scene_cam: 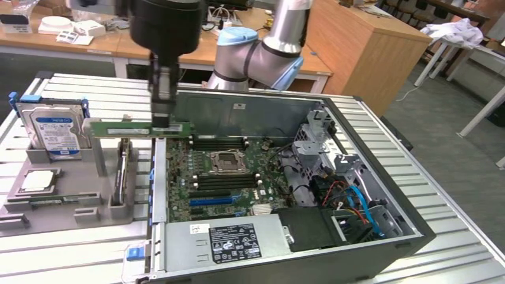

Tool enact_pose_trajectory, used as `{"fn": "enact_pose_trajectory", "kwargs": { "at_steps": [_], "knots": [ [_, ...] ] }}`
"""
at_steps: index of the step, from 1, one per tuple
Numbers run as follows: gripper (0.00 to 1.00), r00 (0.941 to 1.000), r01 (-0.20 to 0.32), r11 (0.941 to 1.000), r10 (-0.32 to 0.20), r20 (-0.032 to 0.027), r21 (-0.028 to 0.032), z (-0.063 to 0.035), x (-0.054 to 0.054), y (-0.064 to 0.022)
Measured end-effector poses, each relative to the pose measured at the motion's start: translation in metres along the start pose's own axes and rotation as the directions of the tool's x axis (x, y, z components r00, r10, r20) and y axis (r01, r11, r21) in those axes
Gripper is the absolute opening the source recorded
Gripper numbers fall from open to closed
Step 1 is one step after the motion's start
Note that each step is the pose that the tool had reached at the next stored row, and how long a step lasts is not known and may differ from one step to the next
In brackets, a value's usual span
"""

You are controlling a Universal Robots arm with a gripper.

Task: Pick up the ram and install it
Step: 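Pick up the ram and move it above insertion slot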

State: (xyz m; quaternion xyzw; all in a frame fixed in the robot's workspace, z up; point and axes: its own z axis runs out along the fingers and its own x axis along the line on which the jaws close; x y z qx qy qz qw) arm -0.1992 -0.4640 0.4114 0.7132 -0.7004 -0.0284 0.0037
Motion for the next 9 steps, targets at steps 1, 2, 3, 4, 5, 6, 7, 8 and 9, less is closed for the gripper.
{"fn": "enact_pose_trajectory", "kwargs": {
  "at_steps": [1,2,3,4,5,6,7,8,9],
  "knots": [
    [0.11,1.0,0.0,1.0,0.0,0.0,0.0,-0.0001,0.0,-0.0038],
    [0.11,1.0,0.0,1.0,0.0,0.0,0.0,-0.0003,0.0,-0.0078],
    [0.11,1.0,0.0,1.0,0.0,-0.0001,-0.0001,-0.0006,0.0,-0.0118],
    [0.11,1.0,0.0,1.0,0.0,0.0,-0.0001,-0.0007,0.0,-0.0157],
    [0.11,1.0,0.0,1.0,0.0,0.0,-0.0001,-0.0009,0.0,-0.0199],
    [0.11,1.0,0.0,1.0,0.0,0.0,-0.0001,-0.0011,0.0,-0.0237],
    [0.11,1.0,0.0,1.0,0.0,0.0,-0.0001,-0.0012,0.0,-0.0275],
    [0.11,1.0,0.0,1.0,0.0,0.0001,-0.0002,-0.0014,0.001,-0.0312],
    [0.11,1.0,0.0,1.0,0.0,0.0,-0.0003,-0.0016,0.001,-0.0348]
  ]
}}
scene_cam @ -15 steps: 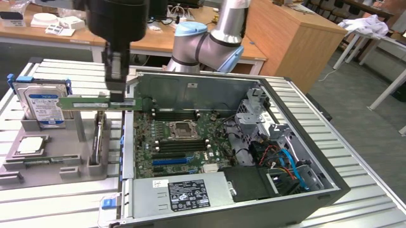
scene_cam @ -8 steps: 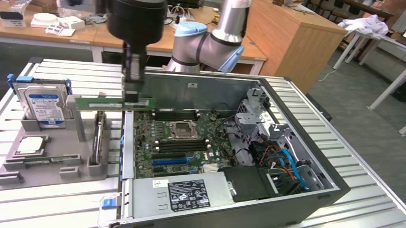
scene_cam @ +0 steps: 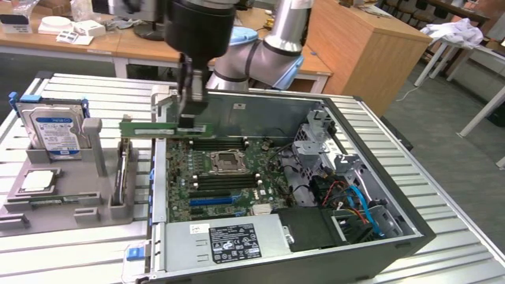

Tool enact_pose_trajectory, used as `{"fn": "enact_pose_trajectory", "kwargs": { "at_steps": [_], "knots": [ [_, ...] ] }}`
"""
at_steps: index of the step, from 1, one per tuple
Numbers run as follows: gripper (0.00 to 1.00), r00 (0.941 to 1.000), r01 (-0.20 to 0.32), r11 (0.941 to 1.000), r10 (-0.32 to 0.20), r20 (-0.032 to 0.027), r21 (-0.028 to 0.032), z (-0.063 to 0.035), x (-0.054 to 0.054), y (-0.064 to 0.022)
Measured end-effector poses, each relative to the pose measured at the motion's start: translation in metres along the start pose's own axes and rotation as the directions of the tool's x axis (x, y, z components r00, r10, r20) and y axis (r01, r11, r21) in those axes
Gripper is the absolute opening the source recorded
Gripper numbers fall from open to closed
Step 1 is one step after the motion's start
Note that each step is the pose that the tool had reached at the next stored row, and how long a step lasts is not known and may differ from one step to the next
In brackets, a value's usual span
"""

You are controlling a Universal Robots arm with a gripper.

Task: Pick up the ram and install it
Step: 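Pick up the ram and move it above insertion slot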

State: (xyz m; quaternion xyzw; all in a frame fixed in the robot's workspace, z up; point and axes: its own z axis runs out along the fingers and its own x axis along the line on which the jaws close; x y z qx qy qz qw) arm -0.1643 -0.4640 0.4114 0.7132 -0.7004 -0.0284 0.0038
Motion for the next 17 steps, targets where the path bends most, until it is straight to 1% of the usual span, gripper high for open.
{"fn": "enact_pose_trajectory", "kwargs": {
  "at_steps": [13,17],
  "knots": [
    [0.11,1.0,0.0,1.0,0.0,0.0001,-0.0002,-0.0022,0.001,-0.0478],
    [0.11,1.0,0.0,1.0,0.0,0.0,-0.0003,-0.003,0.001,-0.0651]
  ]
}}
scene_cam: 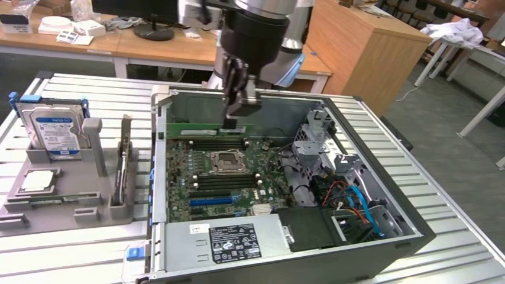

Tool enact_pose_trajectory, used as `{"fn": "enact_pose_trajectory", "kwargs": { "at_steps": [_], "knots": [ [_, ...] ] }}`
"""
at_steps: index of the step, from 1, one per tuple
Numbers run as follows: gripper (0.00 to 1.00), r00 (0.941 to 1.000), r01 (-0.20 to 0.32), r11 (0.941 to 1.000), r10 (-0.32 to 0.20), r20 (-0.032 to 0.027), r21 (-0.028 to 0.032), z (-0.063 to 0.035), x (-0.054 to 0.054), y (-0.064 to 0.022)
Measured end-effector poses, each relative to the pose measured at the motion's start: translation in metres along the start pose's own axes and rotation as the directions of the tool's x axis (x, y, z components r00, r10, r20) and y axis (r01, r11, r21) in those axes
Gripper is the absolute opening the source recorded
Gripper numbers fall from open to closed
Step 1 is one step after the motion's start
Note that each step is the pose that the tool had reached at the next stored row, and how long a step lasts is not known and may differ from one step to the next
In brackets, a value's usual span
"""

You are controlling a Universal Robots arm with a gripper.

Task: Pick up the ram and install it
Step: 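Pick up the ram and move it above insertion slot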

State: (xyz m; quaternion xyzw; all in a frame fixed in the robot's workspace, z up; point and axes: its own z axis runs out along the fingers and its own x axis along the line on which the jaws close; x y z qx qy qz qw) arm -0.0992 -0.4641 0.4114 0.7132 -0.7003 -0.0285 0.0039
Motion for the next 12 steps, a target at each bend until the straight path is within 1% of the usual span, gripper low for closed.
{"fn": "enact_pose_trajectory", "kwargs": {
  "at_steps": [7,12],
  "knots": [
    [0.11,1.0,0.0,1.0,0.0,0.0,-0.0001,-0.0013,0.0,-0.0289],
    [0.11,1.0,0.0,1.0,0.0,0.0,-0.0001,-0.0022,0.001,-0.0469]
  ]
}}
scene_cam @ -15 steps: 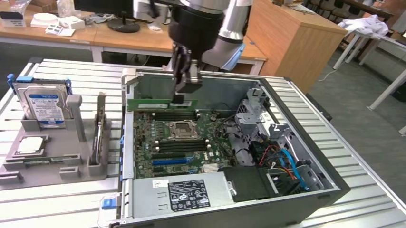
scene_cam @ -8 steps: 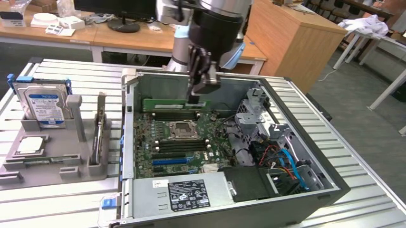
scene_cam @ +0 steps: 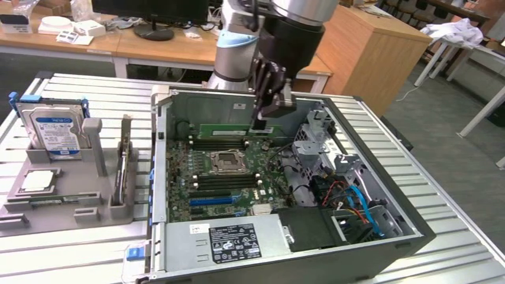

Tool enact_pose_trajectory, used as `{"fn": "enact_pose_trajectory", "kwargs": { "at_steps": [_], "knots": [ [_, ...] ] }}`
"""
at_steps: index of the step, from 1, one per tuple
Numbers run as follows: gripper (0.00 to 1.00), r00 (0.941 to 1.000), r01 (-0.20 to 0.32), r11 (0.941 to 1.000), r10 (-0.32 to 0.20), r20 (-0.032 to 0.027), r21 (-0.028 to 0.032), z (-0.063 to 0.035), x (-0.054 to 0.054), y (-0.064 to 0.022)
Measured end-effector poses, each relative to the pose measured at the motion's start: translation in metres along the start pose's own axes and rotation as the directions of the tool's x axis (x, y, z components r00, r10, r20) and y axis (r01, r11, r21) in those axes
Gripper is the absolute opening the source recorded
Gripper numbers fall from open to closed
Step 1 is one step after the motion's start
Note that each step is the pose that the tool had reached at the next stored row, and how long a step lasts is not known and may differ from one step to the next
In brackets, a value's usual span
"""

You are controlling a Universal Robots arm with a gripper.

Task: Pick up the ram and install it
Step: 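Pick up the ram and move it above insertion slot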

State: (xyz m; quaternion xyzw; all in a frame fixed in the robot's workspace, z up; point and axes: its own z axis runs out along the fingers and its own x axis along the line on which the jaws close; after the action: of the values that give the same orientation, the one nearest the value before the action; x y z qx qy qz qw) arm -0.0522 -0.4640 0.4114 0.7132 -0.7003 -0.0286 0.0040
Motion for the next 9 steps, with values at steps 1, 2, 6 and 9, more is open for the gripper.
{"fn": "enact_pose_trajectory", "kwargs": {
  "at_steps": [1,2,6,9],
  "knots": [
    [0.11,1.0,0.0,1.0,0.0,-0.0001,0.0,-0.0002,0.0,-0.002],
    [0.11,1.0,0.0,1.0,0.0,0.0,0.0,-0.0002,0.0,-0.0033],
    [0.11,1.0,0.0,1.0,0.0,0.0001,0.0001,-0.0004,0.0,-0.0085],
    [0.11,1.0,0.0,1.0,0.0,0.0,0.0001,-0.0008,0.0,-0.0175]
  ]
}}
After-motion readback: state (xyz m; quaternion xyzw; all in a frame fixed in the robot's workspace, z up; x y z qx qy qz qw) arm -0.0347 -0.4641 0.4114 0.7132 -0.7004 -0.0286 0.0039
